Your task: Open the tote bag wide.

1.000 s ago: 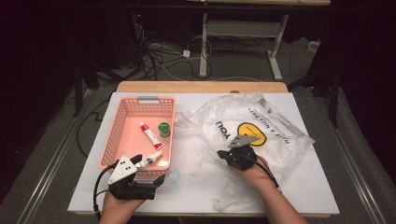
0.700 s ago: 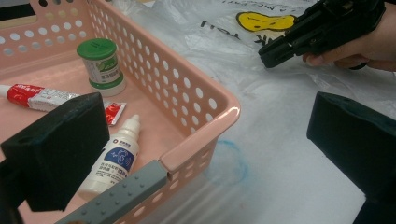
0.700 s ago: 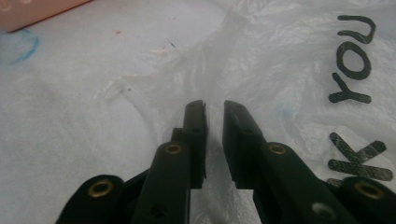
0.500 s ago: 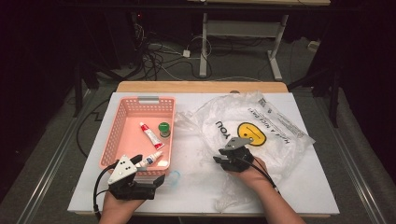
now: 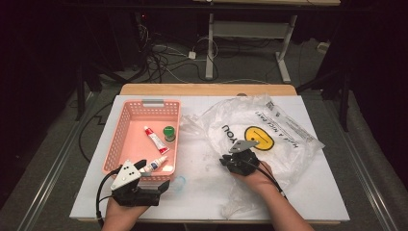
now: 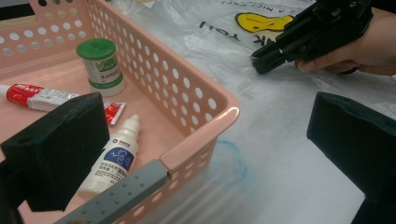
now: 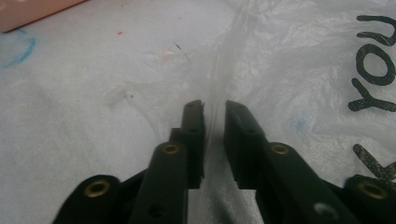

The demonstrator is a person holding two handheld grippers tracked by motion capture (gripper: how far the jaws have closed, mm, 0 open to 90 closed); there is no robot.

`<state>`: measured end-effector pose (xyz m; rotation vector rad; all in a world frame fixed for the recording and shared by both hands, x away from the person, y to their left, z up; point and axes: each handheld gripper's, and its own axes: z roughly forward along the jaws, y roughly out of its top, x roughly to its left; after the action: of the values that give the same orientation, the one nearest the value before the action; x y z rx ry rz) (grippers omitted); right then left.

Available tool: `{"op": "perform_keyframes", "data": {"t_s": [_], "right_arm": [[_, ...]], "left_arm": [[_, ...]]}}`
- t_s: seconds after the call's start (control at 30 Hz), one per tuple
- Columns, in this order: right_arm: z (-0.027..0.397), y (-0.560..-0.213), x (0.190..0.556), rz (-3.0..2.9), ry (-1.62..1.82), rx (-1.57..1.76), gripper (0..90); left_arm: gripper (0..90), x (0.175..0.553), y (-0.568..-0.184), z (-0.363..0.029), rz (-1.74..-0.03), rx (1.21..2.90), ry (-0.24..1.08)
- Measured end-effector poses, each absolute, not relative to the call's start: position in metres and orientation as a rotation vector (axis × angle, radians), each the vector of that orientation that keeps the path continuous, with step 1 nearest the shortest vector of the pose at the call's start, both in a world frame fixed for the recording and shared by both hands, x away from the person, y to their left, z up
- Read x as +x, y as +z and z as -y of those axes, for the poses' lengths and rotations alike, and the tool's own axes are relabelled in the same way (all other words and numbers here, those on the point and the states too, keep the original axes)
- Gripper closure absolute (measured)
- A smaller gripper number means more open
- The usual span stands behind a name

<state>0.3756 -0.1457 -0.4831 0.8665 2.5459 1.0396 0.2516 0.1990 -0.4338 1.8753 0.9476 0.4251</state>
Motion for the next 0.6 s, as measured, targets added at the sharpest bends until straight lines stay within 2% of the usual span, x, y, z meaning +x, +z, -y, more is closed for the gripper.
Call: {"op": "perform_keyframes", "data": {"t_s": [0.2, 0.6], "right_arm": [[0.148, -0.484, 0.377, -2.527, 1.055, 0.891, 90.0], [0.16, -0.465, 0.372, -2.412, 1.196, 0.884, 90.0]], "left_arm": [[0.0, 0.251, -0.434, -0.198, -0.946, 1.877, 0.424], [0.0, 0.252, -0.434, -0.198, -0.946, 1.882, 0.423]]}}
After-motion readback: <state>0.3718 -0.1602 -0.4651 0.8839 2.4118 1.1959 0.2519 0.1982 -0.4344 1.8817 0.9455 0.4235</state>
